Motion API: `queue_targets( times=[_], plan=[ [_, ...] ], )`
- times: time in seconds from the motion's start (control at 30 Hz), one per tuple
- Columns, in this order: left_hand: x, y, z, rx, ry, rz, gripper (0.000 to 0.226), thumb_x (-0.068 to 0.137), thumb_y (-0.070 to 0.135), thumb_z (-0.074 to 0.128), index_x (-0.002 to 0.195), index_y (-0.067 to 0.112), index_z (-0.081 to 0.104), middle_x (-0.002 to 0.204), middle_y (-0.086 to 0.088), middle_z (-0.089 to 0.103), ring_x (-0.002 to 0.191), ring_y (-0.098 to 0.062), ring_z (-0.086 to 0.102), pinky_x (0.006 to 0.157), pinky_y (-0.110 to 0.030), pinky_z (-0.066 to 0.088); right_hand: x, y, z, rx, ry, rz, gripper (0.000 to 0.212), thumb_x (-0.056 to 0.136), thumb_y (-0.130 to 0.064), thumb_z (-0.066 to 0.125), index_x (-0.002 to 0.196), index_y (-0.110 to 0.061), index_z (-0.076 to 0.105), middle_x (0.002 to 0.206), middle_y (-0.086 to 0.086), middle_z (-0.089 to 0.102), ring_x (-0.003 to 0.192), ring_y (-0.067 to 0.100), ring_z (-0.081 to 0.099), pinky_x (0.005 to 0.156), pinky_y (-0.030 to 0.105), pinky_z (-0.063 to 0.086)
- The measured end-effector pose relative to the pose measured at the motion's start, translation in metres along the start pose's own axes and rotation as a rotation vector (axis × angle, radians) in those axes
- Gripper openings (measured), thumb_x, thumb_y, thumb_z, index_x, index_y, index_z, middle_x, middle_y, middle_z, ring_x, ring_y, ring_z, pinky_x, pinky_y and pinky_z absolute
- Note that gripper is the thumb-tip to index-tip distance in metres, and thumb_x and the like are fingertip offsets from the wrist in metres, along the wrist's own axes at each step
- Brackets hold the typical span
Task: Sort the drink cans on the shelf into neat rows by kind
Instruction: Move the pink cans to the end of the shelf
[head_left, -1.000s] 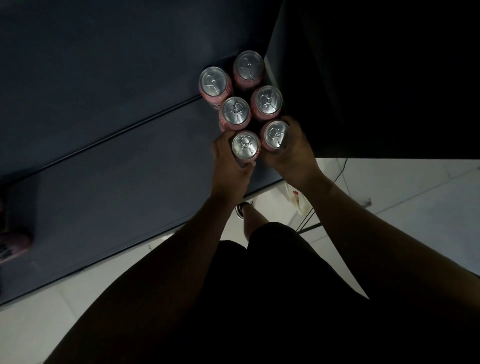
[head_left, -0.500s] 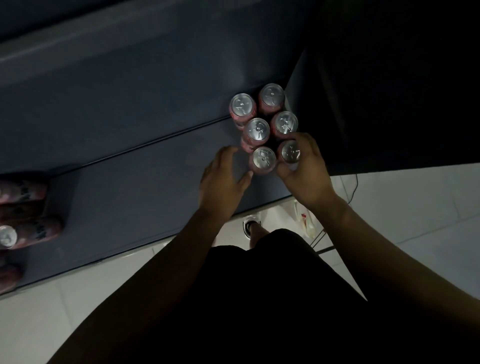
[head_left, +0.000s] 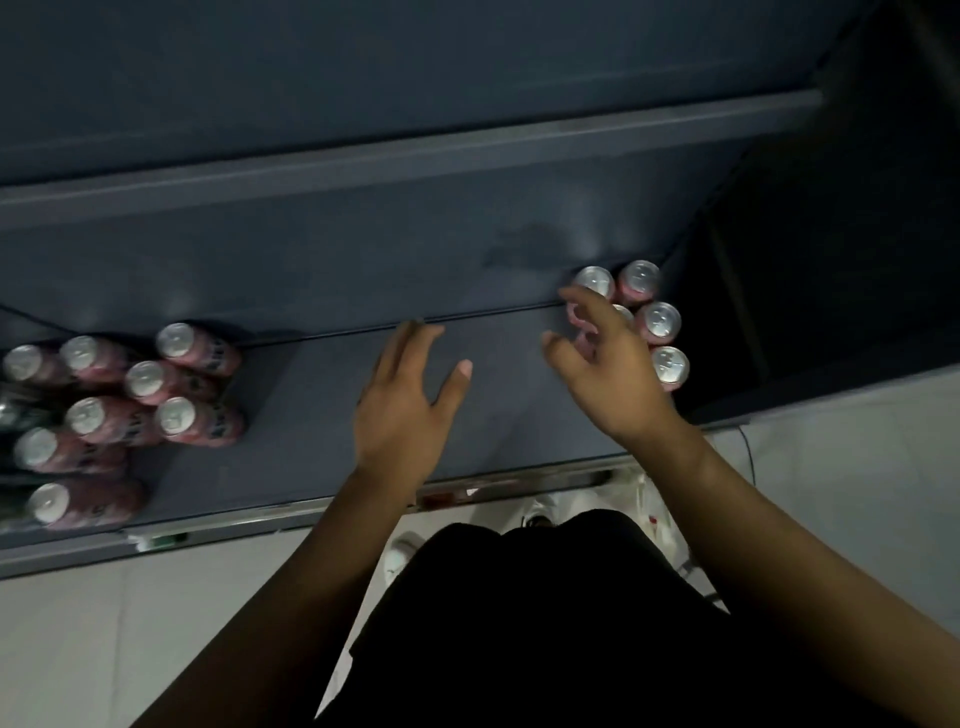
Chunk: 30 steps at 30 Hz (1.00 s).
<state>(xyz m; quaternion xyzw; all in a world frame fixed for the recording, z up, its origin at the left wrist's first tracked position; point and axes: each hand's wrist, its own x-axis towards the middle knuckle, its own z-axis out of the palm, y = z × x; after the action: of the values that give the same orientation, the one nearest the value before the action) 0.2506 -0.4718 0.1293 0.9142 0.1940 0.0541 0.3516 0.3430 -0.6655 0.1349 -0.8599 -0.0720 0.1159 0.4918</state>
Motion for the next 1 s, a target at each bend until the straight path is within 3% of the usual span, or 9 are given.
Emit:
queue_targets(
  times=[0.1, 0.33, 0.4, 0.47, 0.6, 0.73, 0.83, 0.93, 1.0],
  plan=[
    [-0.019, -0.032, -0.043, -0.107, 0.067, -0.019, 0.045, 0.1, 0.047, 0.059, 0.141, 0.03, 0.052, 0.154, 0.011, 0.044, 0.139, -0.011, 0.043, 0.103, -0.029, 0.038, -0.018, -0.027, 0.04, 0.0, -0.008, -0.024, 0.054, 0.086, -0.046, 0.063, 0.136, -0.024, 0.058, 0.135, -0.005, 0.061, 0.125, 0.012, 0.056, 0.107, 0.039, 0.048],
    [-0.079, -0.117, -0.127, -0.187, 0.231, -0.119, 0.046, 0.099, 0.045, 0.06, 0.14, 0.025, 0.054, 0.149, 0.008, 0.051, 0.135, -0.009, 0.046, 0.103, -0.025, 0.036, -0.074, -0.087, 0.135, 0.047, -0.118, -0.042, 0.034, 0.099, -0.029, 0.065, 0.133, -0.028, 0.059, 0.129, -0.011, 0.057, 0.124, 0.008, 0.055, 0.102, 0.035, 0.048],
    [-0.098, -0.138, -0.143, -0.196, 0.277, -0.168, 0.046, 0.1, 0.046, 0.06, 0.14, 0.026, 0.053, 0.147, 0.009, 0.053, 0.132, -0.009, 0.049, 0.103, -0.029, 0.04, -0.087, -0.097, 0.157, 0.06, -0.157, -0.045, 0.03, 0.099, -0.029, 0.066, 0.128, -0.033, 0.059, 0.129, -0.011, 0.058, 0.127, 0.008, 0.055, 0.104, 0.038, 0.049],
    [-0.115, -0.153, -0.156, -0.219, 0.313, -0.207, 0.045, 0.1, 0.044, 0.06, 0.141, 0.025, 0.053, 0.142, 0.015, 0.053, 0.126, 0.001, 0.046, 0.101, -0.027, 0.039, -0.098, -0.105, 0.176, 0.08, -0.187, -0.039, 0.028, 0.098, -0.031, 0.067, 0.121, -0.042, 0.057, 0.128, -0.007, 0.061, 0.127, 0.011, 0.057, 0.103, 0.039, 0.05],
    [-0.141, -0.173, -0.175, -0.273, 0.393, -0.297, 0.042, 0.101, 0.047, 0.055, 0.138, 0.028, 0.054, 0.139, 0.015, 0.053, 0.125, 0.0, 0.045, 0.1, -0.027, 0.039, -0.104, -0.116, 0.202, 0.107, -0.258, -0.043, 0.026, 0.099, -0.028, 0.065, 0.119, -0.041, 0.058, 0.128, -0.01, 0.063, 0.125, 0.007, 0.057, 0.093, 0.02, 0.045],
    [-0.154, -0.184, -0.183, -0.288, 0.469, -0.381, 0.048, 0.098, 0.058, 0.05, 0.14, 0.034, 0.051, 0.143, 0.01, 0.054, 0.13, -0.01, 0.05, 0.101, -0.036, 0.047, -0.097, -0.12, 0.215, 0.171, -0.334, -0.048, 0.025, 0.1, -0.026, 0.064, 0.121, -0.037, 0.059, 0.129, -0.011, 0.062, 0.127, 0.009, 0.057, 0.095, 0.024, 0.046],
    [-0.157, -0.185, -0.184, -0.268, 0.505, -0.414, 0.046, 0.098, 0.059, 0.05, 0.138, 0.036, 0.052, 0.141, 0.009, 0.056, 0.127, -0.009, 0.053, 0.103, -0.042, 0.05, -0.087, -0.122, 0.224, 0.186, -0.396, -0.054, 0.024, 0.098, -0.029, 0.064, 0.114, -0.046, 0.059, 0.132, -0.012, 0.061, 0.128, 0.006, 0.056, 0.099, 0.025, 0.046],
    [-0.158, -0.181, -0.185, -0.266, 0.521, -0.452, 0.045, 0.098, 0.058, 0.049, 0.137, 0.035, 0.053, 0.137, 0.009, 0.059, 0.103, 0.007, 0.058, 0.091, -0.034, 0.055, -0.079, -0.125, 0.23, 0.202, -0.423, -0.058, 0.022, 0.094, -0.035, 0.064, 0.104, -0.054, 0.06, 0.131, -0.012, 0.063, 0.128, 0.005, 0.055, 0.101, 0.028, 0.046],
    [-0.157, -0.182, -0.185, -0.269, 0.518, -0.474, 0.046, 0.099, 0.059, 0.048, 0.139, 0.036, 0.052, 0.137, 0.008, 0.059, 0.11, 0.002, 0.058, 0.09, -0.03, 0.053, -0.075, -0.127, 0.232, 0.192, -0.451, -0.04, 0.022, 0.095, -0.035, 0.064, 0.105, -0.054, 0.059, 0.132, -0.009, 0.063, 0.128, 0.004, 0.055, 0.099, 0.027, 0.046]
  ],
)
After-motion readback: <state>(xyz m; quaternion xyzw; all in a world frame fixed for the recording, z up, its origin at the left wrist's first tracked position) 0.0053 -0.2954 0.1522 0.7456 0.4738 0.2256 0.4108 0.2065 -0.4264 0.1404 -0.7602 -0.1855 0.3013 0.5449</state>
